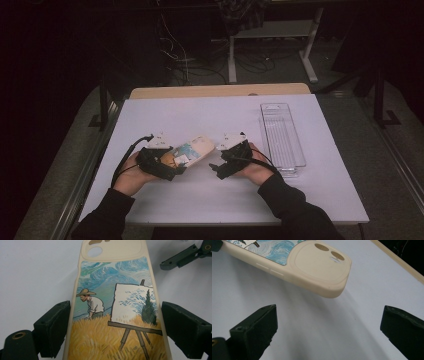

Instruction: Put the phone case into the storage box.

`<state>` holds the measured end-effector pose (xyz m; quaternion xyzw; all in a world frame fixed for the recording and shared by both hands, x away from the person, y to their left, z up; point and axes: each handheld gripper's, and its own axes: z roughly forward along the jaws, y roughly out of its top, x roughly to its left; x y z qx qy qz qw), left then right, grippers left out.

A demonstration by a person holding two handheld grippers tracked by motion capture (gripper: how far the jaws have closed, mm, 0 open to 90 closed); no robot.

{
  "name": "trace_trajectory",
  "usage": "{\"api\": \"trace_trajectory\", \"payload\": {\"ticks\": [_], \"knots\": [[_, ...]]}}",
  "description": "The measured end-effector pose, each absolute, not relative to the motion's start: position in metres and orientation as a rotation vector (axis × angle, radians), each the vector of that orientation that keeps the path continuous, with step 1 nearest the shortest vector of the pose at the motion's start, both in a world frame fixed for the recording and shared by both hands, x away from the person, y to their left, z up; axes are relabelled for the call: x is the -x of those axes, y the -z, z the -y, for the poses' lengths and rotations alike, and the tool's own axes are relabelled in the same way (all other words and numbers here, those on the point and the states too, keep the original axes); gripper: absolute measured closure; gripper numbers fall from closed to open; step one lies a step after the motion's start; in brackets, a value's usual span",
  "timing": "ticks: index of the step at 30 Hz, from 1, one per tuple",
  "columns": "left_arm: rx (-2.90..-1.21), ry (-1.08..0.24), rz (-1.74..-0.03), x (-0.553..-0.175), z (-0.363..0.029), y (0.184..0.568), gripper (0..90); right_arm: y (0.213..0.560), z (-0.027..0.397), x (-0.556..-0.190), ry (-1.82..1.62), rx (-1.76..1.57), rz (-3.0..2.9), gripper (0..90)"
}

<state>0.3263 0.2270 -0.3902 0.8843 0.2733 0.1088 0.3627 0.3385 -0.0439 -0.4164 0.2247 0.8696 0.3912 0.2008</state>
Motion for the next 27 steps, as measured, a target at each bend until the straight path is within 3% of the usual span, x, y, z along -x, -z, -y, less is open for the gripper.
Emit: {"api": "trace_trajectory", "payload": {"ticks": [27], "knots": [[-2.274,-0.28,-0.702,-0.326,-0.226,0.39,11.7,0.422,0.033,-0.326,-0.857,-0.32,-2.284,0.6]]}}
